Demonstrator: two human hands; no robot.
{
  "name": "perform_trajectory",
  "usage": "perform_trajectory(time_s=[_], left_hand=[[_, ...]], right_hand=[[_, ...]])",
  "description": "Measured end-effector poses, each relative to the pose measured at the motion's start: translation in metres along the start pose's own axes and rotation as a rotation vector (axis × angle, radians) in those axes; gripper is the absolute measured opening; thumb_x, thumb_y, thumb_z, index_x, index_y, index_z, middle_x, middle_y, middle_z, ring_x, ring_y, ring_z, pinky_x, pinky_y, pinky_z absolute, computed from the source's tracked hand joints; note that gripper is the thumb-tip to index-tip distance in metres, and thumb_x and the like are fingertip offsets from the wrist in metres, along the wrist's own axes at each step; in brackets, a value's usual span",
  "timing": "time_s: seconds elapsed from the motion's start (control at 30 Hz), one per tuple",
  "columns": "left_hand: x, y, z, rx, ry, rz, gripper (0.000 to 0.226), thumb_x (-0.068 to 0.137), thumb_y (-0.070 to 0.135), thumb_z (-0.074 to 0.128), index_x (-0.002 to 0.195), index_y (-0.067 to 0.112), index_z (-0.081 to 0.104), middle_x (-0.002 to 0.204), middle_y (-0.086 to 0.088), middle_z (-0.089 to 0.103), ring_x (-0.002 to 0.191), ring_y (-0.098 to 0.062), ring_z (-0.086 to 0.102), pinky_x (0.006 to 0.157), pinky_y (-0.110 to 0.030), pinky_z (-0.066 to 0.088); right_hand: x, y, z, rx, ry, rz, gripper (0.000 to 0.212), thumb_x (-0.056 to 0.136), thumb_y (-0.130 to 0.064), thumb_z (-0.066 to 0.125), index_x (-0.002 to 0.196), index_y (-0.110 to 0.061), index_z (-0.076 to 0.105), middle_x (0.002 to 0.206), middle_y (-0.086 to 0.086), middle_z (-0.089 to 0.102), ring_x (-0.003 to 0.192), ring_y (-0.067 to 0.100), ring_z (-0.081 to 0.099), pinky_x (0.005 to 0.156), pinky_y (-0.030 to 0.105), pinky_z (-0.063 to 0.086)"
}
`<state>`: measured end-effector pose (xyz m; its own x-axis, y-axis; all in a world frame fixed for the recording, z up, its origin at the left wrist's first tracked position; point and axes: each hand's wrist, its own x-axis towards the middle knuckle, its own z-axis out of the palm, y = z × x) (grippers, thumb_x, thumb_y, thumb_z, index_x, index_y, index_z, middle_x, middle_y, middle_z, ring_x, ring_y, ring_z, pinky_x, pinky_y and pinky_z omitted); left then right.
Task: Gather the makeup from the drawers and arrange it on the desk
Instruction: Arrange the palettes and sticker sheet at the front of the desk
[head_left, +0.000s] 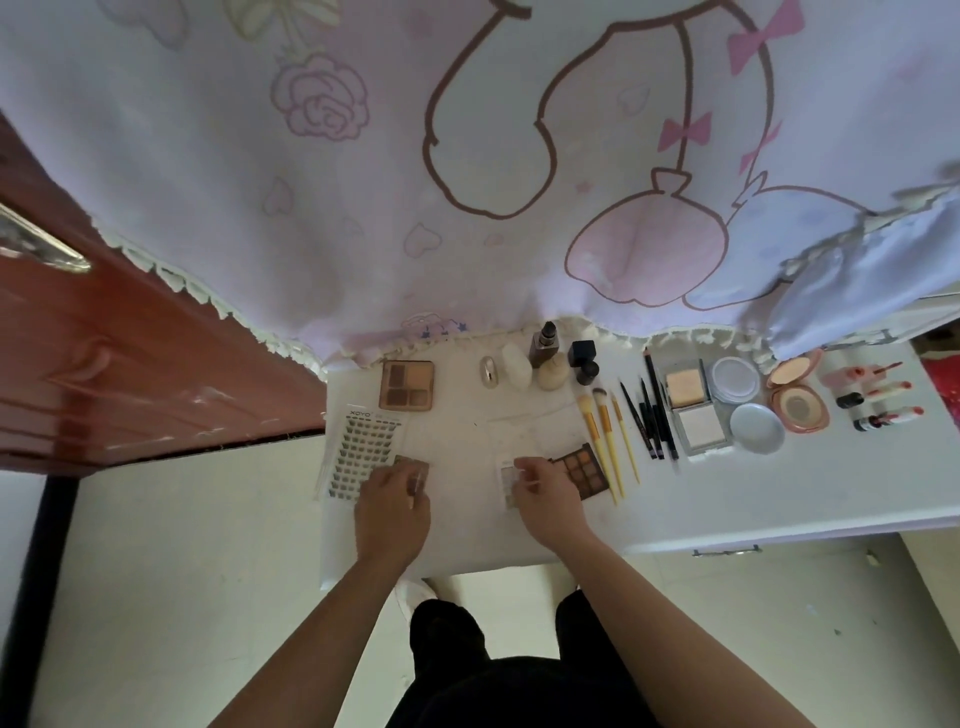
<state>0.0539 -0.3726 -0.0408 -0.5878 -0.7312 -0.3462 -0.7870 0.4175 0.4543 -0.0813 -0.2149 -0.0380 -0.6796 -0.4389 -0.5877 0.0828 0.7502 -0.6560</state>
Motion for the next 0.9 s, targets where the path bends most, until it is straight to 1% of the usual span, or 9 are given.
perform_trajectory(time_s=[0.07, 0.13, 0.27, 0.37, 0.53, 0.6, 0.7, 0.8, 0.9], left_hand=[[-0.001, -0.018, -0.011, 0.139, -0.008, -0.051, 0.040, 0.091, 0.020, 0.056, 0.131, 0.018, 0.058, 0.140, -0.007, 0.049, 0.129, -0.029, 0.043, 0.103, -0.046, 0.039], [-0.002, -0.035, -0.019, 0.205, -0.024, -0.051, 0.047, 0.092, 0.018, 0.053, 0.139, 0.017, 0.051, 0.152, -0.008, 0.039, 0.140, -0.029, 0.032, 0.110, -0.047, 0.032], [0.002, -0.061, -0.026, 0.276, -0.101, -0.003, 0.054, 0.091, 0.015, 0.051, 0.144, 0.017, 0.045, 0.158, -0.010, 0.029, 0.147, -0.029, 0.022, 0.112, -0.048, 0.030], [0.005, -0.068, -0.027, 0.261, -0.117, -0.001, 0.054, 0.090, 0.014, 0.052, 0.143, 0.015, 0.046, 0.160, -0.011, 0.027, 0.148, -0.032, 0.020, 0.112, -0.050, 0.031], [0.008, -0.075, -0.029, 0.280, -0.163, 0.030, 0.060, 0.092, 0.017, 0.048, 0.150, 0.026, 0.035, 0.163, -0.005, 0.016, 0.150, -0.025, 0.009, 0.115, -0.046, 0.024], [0.011, -0.078, -0.032, 0.293, -0.175, 0.053, 0.061, 0.091, 0.017, 0.049, 0.150, 0.028, 0.036, 0.163, -0.003, 0.016, 0.150, -0.024, 0.009, 0.116, -0.047, 0.024], [0.013, -0.077, -0.035, 0.273, -0.170, 0.059, 0.060, 0.088, 0.015, 0.053, 0.145, 0.028, 0.044, 0.160, -0.005, 0.026, 0.147, -0.027, 0.018, 0.113, -0.048, 0.028], [0.015, -0.076, -0.036, 0.263, -0.166, 0.052, 0.056, 0.087, 0.015, 0.053, 0.142, 0.029, 0.049, 0.157, -0.003, 0.029, 0.144, -0.027, 0.022, 0.111, -0.047, 0.031], [0.014, -0.075, -0.038, 0.272, -0.178, 0.051, 0.055, 0.088, 0.018, 0.053, 0.142, 0.030, 0.048, 0.158, -0.002, 0.027, 0.143, -0.026, 0.022, 0.111, -0.046, 0.032]], right_hand=[[0.001, -0.010, 0.016, -0.056, -0.023, -0.062, 0.037, 0.095, -0.017, 0.054, 0.132, -0.021, 0.058, 0.124, 0.000, 0.059, 0.105, 0.013, 0.059, 0.090, 0.025, 0.045], [0.001, -0.018, 0.032, -0.095, -0.058, -0.114, 0.038, 0.096, -0.017, 0.056, 0.133, -0.023, 0.056, 0.126, 0.000, 0.056, 0.099, 0.009, 0.056, 0.089, 0.022, 0.043], [0.004, -0.034, 0.059, -0.177, -0.097, -0.194, 0.040, 0.095, -0.018, 0.056, 0.134, -0.025, 0.054, 0.133, 0.000, 0.052, 0.109, 0.015, 0.059, 0.095, 0.029, 0.048], [0.012, -0.050, 0.070, -0.281, -0.103, -0.259, 0.044, 0.095, -0.018, 0.056, 0.139, -0.025, 0.049, 0.140, 0.002, 0.045, 0.123, 0.021, 0.052, 0.101, 0.035, 0.045], [0.057, -0.093, 0.075, -0.525, -0.046, -0.400, 0.064, 0.094, -0.018, 0.057, 0.151, -0.019, 0.029, 0.159, 0.008, 0.023, 0.144, 0.030, 0.028, 0.112, 0.044, 0.037], [0.080, -0.111, 0.078, -0.632, -0.049, -0.423, 0.076, 0.092, -0.018, 0.059, 0.155, -0.019, 0.017, 0.165, 0.011, 0.006, 0.151, 0.033, 0.010, 0.117, 0.048, 0.027], [0.108, -0.126, 0.084, -0.817, -0.123, -0.449, 0.088, 0.091, -0.021, 0.058, 0.158, -0.015, 0.001, 0.165, 0.013, -0.014, 0.152, 0.035, -0.014, 0.122, 0.050, 0.011], [0.115, -0.125, 0.087, -0.882, -0.159, -0.482, 0.086, 0.090, -0.021, 0.061, 0.157, -0.010, 0.008, 0.165, 0.013, -0.002, 0.153, 0.036, -0.007, 0.123, 0.050, 0.015], [0.110, -0.116, 0.081, -0.848, -0.046, -0.545, 0.061, 0.085, -0.009, 0.062, 0.142, -0.012, 0.039, 0.148, 0.014, 0.031, 0.141, 0.037, 0.027, 0.110, 0.048, 0.037]])
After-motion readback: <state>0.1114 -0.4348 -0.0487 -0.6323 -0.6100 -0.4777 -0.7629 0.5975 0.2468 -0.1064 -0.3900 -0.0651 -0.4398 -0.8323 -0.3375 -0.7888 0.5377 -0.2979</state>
